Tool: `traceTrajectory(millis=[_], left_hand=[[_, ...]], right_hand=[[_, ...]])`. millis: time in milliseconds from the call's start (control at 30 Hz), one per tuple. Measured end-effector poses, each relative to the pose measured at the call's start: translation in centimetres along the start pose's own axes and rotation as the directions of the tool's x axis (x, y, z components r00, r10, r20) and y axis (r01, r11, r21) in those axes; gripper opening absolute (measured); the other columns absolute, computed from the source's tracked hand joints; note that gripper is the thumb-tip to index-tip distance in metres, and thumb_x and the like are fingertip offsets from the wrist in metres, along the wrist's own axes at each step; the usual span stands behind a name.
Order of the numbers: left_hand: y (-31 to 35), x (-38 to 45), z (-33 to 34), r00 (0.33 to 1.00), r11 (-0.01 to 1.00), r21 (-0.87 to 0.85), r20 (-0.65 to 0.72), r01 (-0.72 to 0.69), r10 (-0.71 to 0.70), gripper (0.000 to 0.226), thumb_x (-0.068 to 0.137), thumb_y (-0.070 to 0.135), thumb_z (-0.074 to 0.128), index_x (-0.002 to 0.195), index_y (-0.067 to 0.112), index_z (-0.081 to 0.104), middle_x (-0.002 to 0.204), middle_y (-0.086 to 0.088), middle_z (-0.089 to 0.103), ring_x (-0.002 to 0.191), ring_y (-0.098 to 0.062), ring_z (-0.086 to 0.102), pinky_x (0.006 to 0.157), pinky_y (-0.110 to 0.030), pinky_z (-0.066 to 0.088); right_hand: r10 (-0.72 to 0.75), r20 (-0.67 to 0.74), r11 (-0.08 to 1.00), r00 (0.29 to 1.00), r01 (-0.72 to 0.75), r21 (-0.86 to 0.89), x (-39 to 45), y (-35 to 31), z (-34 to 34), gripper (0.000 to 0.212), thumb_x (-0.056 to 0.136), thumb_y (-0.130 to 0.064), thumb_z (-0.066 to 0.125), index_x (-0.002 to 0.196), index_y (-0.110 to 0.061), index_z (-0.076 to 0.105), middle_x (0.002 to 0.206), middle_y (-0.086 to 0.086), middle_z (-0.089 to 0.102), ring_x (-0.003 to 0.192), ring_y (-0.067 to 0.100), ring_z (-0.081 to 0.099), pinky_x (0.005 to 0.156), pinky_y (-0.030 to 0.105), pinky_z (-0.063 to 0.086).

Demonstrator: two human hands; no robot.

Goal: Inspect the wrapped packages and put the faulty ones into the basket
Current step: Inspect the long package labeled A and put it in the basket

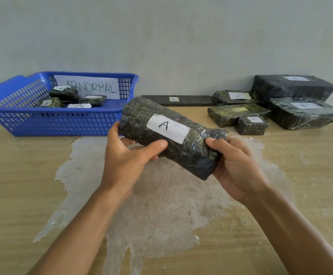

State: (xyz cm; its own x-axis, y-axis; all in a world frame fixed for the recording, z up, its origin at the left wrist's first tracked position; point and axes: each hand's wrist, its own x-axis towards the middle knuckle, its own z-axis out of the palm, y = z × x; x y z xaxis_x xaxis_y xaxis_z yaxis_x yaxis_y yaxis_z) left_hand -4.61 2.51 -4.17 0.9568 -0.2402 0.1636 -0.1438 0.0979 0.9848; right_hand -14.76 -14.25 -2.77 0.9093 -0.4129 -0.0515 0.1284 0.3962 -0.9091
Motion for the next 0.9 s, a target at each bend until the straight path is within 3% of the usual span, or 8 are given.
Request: traceTrajectory(millis=[167, 267, 367, 433, 567, 733, 800, 900], left_hand=[[-0.1, -0.8, 1.0, 0.994, 0.996, -0.092, 0.109, 0.017, -0.007, 0.128, 0.056, 0.021, 0.098, 0.155, 0.042, 0.018, 0.144, 0.009, 0.053, 0.112, -0.012, 0.069, 0.089, -0.032, 0.058], [0.3, -0.3, 0.9, 0.986, 0.925, -0.349, 0.125, 0.149, -0.112, 0.115, 0.057, 0.017, 0.096, 0.152, 0.026, 0.033, 0.130, -0.007, 0.067, 0.114, -0.021, 0.069, 0.092, -0.043, 0.058], [1.0, -0.1, 0.7, 0.971, 0.825, -0.512, 0.149, 0.237, -0.186, 0.093, 0.065, 0.006, 0.079, 0.149, 0.008, 0.039, 0.124, -0.014, 0.070, 0.099, -0.019, 0.074, 0.073, -0.030, 0.061], [1.1, -0.1, 0.6, 0.960, 0.781, -0.559, 0.186, 0.278, -0.209, 0.087, 0.070, 0.005, 0.074, 0.149, -0.001, 0.038, 0.126, -0.015, 0.067, 0.090, -0.016, 0.075, 0.066, -0.025, 0.060], [1.0, -0.1, 0.4, 0.955, 0.782, -0.550, 0.201, 0.293, -0.217, 0.082, 0.074, 0.006, 0.074, 0.148, -0.003, 0.040, 0.129, -0.017, 0.066, 0.085, -0.015, 0.076, 0.062, -0.023, 0.059], [1.6, -0.3, 0.6, 0.974, 0.904, -0.375, 0.171, 0.205, -0.150, 0.082, 0.073, 0.028, 0.078, 0.147, 0.010, 0.048, 0.132, -0.013, 0.065, 0.095, -0.017, 0.075, 0.070, -0.027, 0.061], [1.5, -0.7, 0.8, 0.994, 0.991, -0.113, 0.091, 0.074, -0.064, 0.082, 0.074, 0.058, 0.077, 0.147, 0.033, 0.048, 0.157, -0.010, 0.042, 0.116, -0.022, 0.068, 0.083, -0.035, 0.062], [2.0, -2.0, 0.7, 0.950, 0.902, 0.302, 0.146, -0.309, 0.277, 0.069, 0.079, 0.076, 0.050, 0.142, 0.048, 0.049, 0.167, 0.015, 0.014, 0.151, -0.006, 0.022, 0.117, -0.041, 0.035]], right_hand=[[-0.010, 0.024, 1.000, 1.000, 0.009, 0.025, -0.2, -0.2, 0.3, 0.016, 0.091, -0.008, 0.060, 0.103, 0.000, 0.066, 0.088, 0.012, 0.076, 0.070, 0.020, 0.074, 0.053, 0.030, 0.059], [0.003, 0.164, 1.000, 0.986, -0.003, 0.000, -0.4, -0.7, 0.2, 0.043, 0.080, -0.022, 0.075, 0.116, 0.000, 0.065, 0.096, 0.016, 0.073, 0.073, 0.024, 0.074, 0.055, 0.033, 0.059], [-0.046, 0.327, 0.999, 0.944, 0.036, 0.039, -0.3, -0.8, -0.5, 0.085, 0.065, -0.046, 0.090, 0.136, -0.020, 0.051, 0.115, 0.016, 0.068, 0.089, 0.032, 0.073, 0.069, 0.044, 0.062], [-0.107, 0.365, 0.991, 0.925, 0.129, -0.037, -0.4, -0.7, -0.7, 0.082, 0.067, -0.050, 0.088, 0.139, -0.039, 0.049, 0.120, 0.010, 0.068, 0.098, 0.033, 0.070, 0.076, 0.048, 0.061], [-0.253, 0.320, 0.906, 0.913, 0.340, -0.254, -0.8, -0.2, -0.2, 0.050, 0.082, -0.051, 0.073, 0.129, -0.036, 0.064, 0.120, 0.012, 0.071, 0.104, 0.039, 0.068, 0.083, 0.050, 0.060], [-0.333, 0.246, 0.895, 0.910, 0.387, -0.221, -1.2, -0.1, 0.4, 0.053, 0.075, -0.064, 0.075, 0.114, -0.028, 0.073, 0.106, 0.012, 0.075, 0.090, 0.031, 0.071, 0.078, 0.043, 0.060], [-0.360, 0.211, 0.891, 0.909, 0.402, -0.211, -1.1, -0.1, 0.5, 0.051, 0.075, -0.062, 0.076, 0.111, -0.026, 0.074, 0.102, 0.013, 0.075, 0.089, 0.031, 0.072, 0.077, 0.042, 0.059], [-0.393, 0.154, 0.888, 0.907, 0.418, -0.194, -1.1, -0.2, 0.4, 0.048, 0.075, -0.058, 0.078, 0.110, -0.024, 0.074, 0.101, 0.016, 0.075, 0.087, 0.034, 0.071, 0.078, 0.045, 0.060]])
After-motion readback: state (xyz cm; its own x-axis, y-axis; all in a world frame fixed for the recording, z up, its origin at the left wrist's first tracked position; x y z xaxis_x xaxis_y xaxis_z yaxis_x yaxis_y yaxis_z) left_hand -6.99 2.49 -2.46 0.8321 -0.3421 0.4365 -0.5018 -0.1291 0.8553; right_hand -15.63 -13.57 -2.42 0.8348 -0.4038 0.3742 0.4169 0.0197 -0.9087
